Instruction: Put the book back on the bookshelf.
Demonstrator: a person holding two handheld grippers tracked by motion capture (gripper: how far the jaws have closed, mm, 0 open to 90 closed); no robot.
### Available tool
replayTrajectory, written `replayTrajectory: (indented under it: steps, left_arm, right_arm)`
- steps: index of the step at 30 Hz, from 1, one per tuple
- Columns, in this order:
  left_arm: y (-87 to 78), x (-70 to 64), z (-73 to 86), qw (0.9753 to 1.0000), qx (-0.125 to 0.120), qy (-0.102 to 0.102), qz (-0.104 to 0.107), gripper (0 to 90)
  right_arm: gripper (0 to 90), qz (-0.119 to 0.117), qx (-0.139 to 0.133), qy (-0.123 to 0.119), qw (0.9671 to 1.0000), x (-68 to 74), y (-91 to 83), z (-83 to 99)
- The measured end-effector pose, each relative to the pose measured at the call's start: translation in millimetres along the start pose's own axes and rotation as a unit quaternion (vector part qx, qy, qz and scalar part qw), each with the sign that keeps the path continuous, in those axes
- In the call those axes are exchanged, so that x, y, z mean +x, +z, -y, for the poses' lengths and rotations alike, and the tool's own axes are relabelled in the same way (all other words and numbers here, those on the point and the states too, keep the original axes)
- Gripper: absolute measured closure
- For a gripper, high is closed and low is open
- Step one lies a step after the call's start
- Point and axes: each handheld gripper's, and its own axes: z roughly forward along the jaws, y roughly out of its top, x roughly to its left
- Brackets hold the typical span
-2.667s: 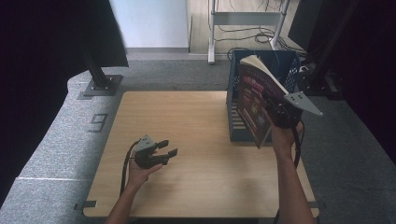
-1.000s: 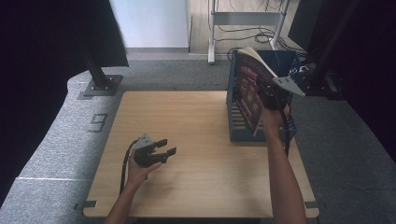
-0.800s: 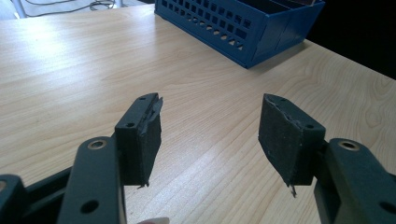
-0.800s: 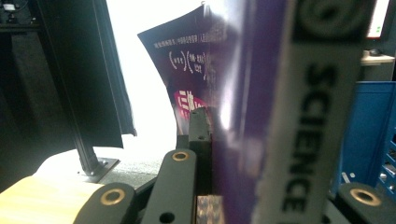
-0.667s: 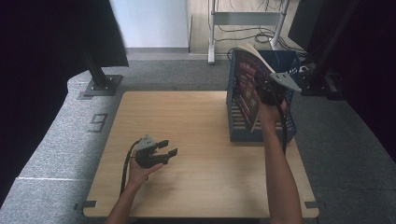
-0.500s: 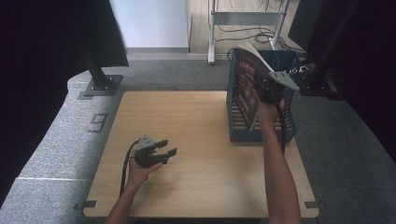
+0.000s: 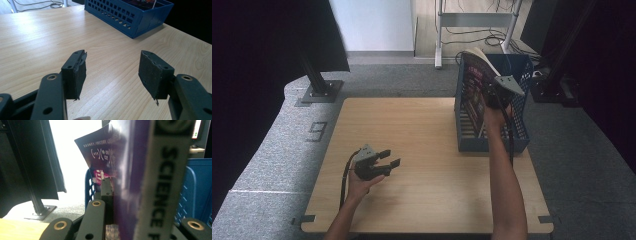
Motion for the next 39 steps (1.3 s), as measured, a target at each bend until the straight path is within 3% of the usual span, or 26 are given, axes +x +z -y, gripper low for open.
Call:
replayTrajectory:
  steps: [17,31,39]
  left_arm:
    - [1.5,1.4,2.7,1.0000,0.004,-0.002,-0.002,39.1]
    - [-1.0,2.4,2.1,1.0000,0.000,-0.002,-0.002,39.2]
    - [-0.2,1.3,2.4,1.0000,0.002,0.001,-0.002,39.2]
  right_arm:
    - [81.8,0.000,0.017,-0.011,0.9998,1.9,25.5,33.1]
    - [81.7,0.001,0.024,-0.017,0.9996,12.6,36.0,48.5]
    - [81.6,-0.002,0.019,-0.022,0.9996,19.5,30.5,54.4]
